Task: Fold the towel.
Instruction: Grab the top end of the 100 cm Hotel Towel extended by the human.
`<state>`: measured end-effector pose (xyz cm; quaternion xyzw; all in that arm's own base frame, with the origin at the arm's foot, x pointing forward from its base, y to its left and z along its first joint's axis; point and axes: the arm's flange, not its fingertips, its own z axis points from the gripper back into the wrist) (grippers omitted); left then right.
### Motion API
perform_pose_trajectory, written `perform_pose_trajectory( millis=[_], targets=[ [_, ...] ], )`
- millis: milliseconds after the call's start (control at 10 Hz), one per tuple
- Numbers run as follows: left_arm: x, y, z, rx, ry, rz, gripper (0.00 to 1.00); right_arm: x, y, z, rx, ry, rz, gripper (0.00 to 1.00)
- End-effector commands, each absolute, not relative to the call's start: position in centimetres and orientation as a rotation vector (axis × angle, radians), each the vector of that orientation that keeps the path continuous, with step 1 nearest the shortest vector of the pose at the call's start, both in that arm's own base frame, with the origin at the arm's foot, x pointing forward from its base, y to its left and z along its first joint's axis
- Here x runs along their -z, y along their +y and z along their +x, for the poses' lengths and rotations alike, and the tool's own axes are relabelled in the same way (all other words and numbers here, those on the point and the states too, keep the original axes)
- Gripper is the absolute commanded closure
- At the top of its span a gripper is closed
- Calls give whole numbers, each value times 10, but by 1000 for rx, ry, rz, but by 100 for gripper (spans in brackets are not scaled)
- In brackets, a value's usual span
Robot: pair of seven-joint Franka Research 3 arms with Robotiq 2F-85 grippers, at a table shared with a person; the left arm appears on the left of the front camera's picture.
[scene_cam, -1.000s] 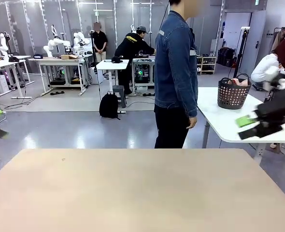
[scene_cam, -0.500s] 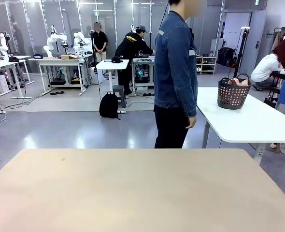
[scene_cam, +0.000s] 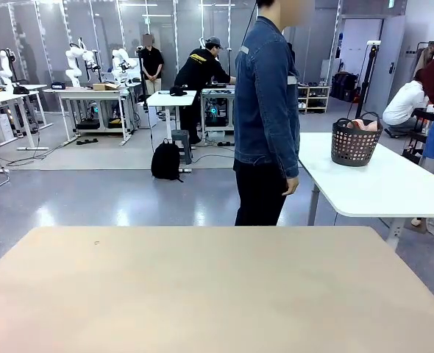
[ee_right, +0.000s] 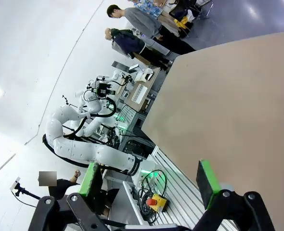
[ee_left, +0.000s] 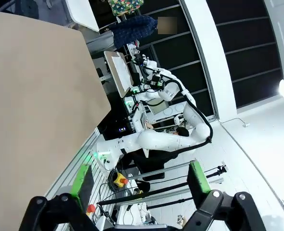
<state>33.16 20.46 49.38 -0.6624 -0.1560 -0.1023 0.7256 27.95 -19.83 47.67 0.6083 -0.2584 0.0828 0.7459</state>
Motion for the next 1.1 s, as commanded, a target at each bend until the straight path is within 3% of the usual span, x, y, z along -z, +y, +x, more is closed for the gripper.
perform_pose_trajectory(
  millis=[0,1000],
  targets=[
    [-496,202,338,298,-381,-1487,0,-478,-195,286,-210,-580,1325,0],
    [-494,205,332,226,-344,-1461,0,-477,-198,279,-181,-566,1331,0]
  ],
)
